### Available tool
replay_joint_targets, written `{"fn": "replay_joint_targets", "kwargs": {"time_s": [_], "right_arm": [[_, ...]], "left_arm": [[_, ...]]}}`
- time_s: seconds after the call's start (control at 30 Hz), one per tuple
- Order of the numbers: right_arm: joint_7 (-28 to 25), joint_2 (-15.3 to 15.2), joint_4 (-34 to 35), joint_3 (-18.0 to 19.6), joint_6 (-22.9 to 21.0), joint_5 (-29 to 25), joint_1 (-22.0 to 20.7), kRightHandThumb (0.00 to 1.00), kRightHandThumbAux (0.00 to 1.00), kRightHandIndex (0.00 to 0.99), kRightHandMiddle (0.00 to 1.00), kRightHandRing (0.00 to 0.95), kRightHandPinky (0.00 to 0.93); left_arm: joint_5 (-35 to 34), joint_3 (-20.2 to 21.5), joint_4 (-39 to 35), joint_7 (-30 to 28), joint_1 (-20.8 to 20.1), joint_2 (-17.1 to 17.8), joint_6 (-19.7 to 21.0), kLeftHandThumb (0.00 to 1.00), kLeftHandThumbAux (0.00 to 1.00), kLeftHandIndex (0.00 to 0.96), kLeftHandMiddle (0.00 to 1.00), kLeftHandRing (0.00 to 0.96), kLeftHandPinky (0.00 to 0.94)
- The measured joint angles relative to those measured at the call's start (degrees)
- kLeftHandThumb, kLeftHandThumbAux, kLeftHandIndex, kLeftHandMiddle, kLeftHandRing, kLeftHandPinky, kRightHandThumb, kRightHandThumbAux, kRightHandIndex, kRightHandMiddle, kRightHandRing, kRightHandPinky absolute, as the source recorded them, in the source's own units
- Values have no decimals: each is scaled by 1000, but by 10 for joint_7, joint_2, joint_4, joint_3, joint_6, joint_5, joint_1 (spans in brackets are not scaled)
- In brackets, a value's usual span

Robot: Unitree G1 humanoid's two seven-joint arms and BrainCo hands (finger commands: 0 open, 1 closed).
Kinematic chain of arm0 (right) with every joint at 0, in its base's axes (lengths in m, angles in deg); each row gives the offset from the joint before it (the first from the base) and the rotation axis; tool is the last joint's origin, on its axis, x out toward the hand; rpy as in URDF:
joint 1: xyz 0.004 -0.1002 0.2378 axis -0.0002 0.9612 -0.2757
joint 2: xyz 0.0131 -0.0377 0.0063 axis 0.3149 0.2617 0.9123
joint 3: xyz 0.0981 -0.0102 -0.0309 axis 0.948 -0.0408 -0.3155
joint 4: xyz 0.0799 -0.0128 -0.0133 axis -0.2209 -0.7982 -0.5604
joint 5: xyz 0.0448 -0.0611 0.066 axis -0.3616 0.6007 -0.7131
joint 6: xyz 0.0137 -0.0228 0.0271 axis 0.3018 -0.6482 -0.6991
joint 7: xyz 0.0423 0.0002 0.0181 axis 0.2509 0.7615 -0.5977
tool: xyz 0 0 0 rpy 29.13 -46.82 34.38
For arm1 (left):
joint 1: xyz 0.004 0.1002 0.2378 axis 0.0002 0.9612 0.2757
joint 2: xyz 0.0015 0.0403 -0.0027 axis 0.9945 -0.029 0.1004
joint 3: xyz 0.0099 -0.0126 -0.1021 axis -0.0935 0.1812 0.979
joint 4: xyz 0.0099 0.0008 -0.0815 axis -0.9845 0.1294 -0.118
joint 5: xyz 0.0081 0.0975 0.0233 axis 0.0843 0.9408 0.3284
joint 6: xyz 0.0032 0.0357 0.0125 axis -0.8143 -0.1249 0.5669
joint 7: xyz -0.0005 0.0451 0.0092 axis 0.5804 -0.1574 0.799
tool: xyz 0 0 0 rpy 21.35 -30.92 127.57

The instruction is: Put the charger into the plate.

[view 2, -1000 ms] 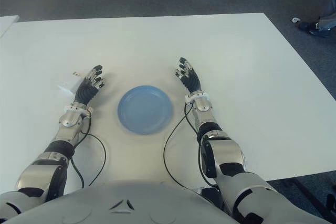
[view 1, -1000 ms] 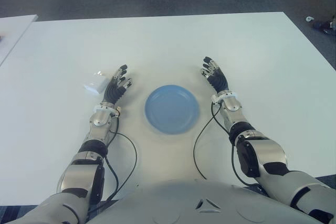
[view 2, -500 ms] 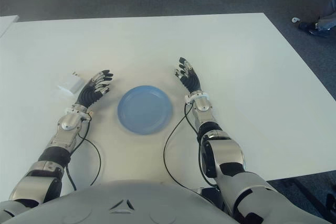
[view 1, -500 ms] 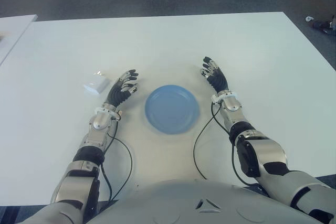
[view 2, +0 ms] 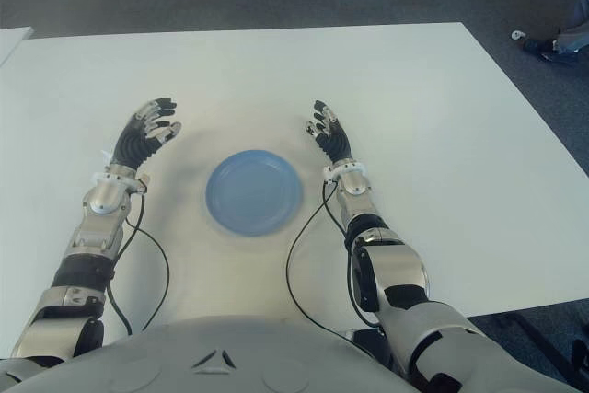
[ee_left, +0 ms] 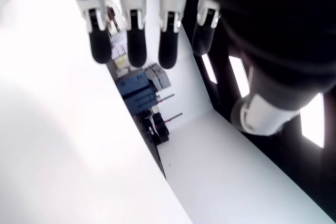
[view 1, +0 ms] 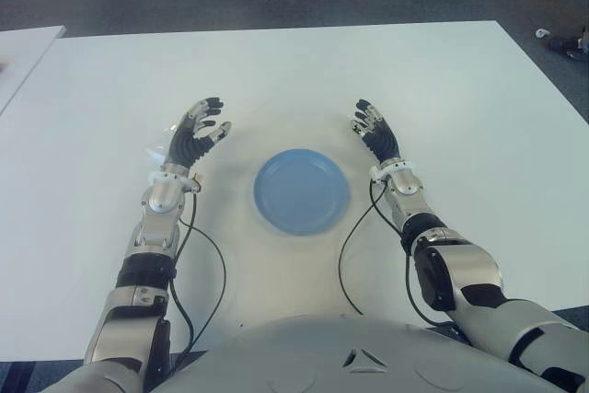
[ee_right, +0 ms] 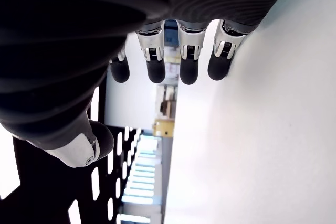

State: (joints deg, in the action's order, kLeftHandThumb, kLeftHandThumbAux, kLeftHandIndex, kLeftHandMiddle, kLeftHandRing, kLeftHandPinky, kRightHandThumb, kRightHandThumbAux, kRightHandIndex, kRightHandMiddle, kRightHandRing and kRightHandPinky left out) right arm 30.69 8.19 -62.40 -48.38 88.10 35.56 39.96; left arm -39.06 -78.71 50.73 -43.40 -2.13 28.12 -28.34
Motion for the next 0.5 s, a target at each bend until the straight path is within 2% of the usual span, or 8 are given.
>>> {"fn": "replay_joint_targets", "kwargs": {"time_s": [0.23,0.3,0.5], "right_arm": [[7,3,0,0,0,0,0,133,623,21,87,70,72],[8,4,0,0,0,0,0,132,624,21,89,72,75],[10,4,3,0,0,0,-4,127,621,21,91,75,74]], "left_arm": [[-5,6,-37,0,-3,0,54,267,636,128,139,143,171],[-1,6,-44,3,-2,1,60,245,604,108,128,135,158],[137,-14,-85,95,4,23,62,193,499,37,93,112,146]]}}
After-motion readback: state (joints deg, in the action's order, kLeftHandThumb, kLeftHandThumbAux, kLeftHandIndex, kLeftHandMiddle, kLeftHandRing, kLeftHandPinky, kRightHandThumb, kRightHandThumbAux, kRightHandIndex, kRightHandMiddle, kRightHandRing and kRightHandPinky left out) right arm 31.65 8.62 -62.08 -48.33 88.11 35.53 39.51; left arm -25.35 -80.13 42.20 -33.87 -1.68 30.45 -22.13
